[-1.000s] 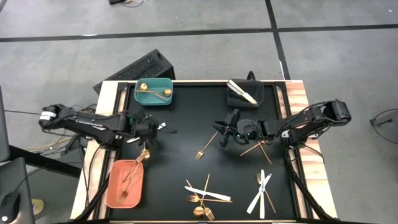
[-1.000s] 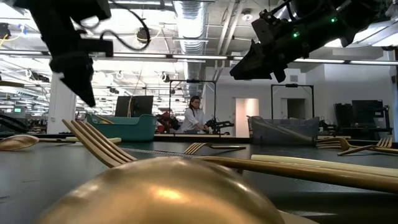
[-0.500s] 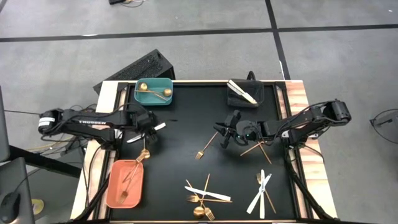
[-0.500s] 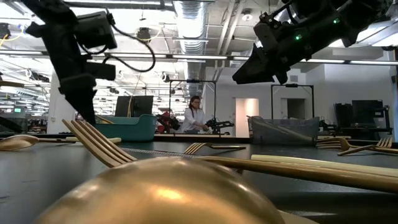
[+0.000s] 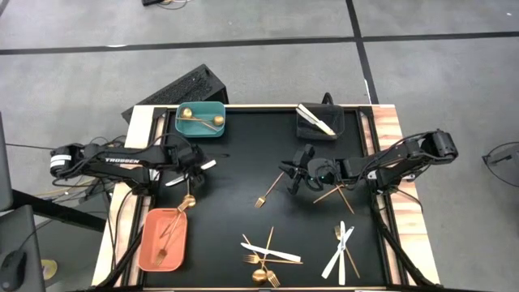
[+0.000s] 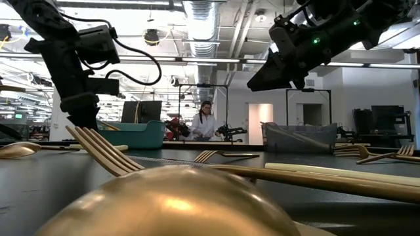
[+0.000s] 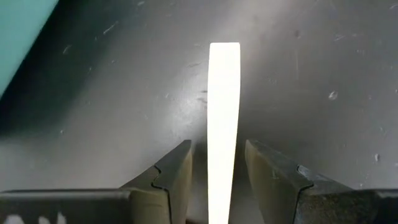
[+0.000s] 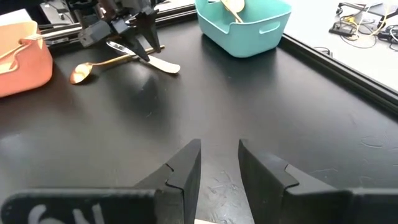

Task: Sort silverware by color (type)
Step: Put the white knife into the black bin

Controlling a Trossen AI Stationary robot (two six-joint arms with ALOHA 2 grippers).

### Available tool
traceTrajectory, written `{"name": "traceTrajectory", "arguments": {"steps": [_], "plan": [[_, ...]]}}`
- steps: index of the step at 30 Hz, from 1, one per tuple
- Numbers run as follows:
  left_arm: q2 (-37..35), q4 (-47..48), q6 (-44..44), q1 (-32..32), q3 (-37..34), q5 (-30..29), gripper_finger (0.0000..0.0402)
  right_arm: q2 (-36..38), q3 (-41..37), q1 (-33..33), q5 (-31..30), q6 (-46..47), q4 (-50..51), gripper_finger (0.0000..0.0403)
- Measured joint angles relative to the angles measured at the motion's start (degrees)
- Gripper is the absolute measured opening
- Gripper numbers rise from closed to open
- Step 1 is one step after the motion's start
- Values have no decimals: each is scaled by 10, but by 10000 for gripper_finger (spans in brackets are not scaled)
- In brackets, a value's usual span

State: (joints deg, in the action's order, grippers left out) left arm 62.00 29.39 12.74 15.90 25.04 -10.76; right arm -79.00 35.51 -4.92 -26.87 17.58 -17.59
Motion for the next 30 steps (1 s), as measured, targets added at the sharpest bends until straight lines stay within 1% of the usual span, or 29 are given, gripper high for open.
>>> {"name": "traceTrajectory", "arguments": {"steps": [5, 13, 17, 21, 27, 30], "plan": [[0, 1, -5, 15, 0, 3, 137, 0, 0, -5, 0, 0, 0, 134], [0, 0, -21, 30, 0, 53, 137, 0, 0, -24, -1, 0, 5, 134], [1, -1, -26, 30, 0, 57, 137, 0, 0, -32, -1, 0, 5, 134], [27, -4, -39, 30, 0, 57, 137, 0, 0, -34, -1, 0, 4, 134], [86, -19, -92, 30, 5, 43, 137, 0, 0, -34, -2, 0, 4, 134], [95, -26, -95, 30, 5, 40, 136, 0, 0, -33, -2, 0, 4, 134]]}}
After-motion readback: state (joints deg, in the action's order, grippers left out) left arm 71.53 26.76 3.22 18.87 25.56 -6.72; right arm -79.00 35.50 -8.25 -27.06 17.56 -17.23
